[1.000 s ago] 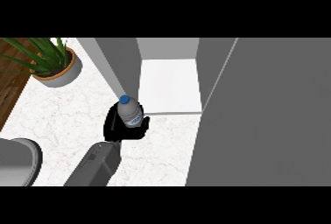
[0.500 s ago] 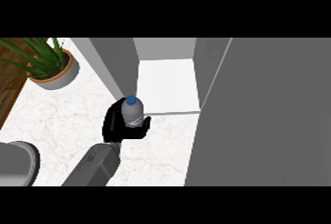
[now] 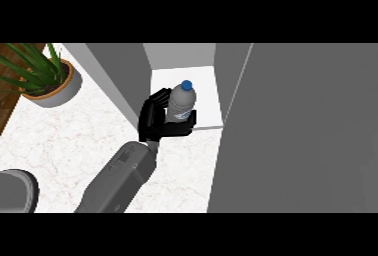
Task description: Pick up the bottled water, place it into the cabinet and close the cabinet
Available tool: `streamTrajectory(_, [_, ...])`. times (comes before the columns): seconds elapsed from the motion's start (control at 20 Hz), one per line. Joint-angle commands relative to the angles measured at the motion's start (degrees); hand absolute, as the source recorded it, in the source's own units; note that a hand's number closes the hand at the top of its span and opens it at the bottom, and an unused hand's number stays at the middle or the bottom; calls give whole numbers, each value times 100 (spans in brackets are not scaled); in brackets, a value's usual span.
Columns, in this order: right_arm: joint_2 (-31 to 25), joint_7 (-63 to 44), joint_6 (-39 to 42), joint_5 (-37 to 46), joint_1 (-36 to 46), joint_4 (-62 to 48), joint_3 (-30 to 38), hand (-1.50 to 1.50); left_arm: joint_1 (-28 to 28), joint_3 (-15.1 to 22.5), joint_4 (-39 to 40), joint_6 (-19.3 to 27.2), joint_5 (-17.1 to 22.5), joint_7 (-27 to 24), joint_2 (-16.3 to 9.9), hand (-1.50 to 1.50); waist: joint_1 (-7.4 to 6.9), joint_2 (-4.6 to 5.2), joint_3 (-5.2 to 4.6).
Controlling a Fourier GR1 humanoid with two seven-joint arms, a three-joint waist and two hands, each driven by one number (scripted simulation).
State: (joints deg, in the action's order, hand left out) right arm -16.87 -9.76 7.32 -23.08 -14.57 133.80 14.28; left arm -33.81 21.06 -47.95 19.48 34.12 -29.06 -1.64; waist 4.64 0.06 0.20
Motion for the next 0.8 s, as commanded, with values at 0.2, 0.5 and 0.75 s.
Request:
streamTrajectory(0.2, [-400, -61, 490, -1330, -18, -170, 1018, -150, -2087, 164, 1424, 544, 327, 430, 161, 150, 65, 75, -19])
streamTrajectory(0.5, [-464, 82, 825, -1472, -33, -410, 1153, -150, -2497, -11, 2490, 563, 654, 67, 163, 150, 132, 145, -22])
streamTrajectory(0.75, [-674, -89, 818, -1957, 81, -456, 1470, -150, -2565, -70, 3121, 618, 663, -269, 164, 150, 202, 184, -27])
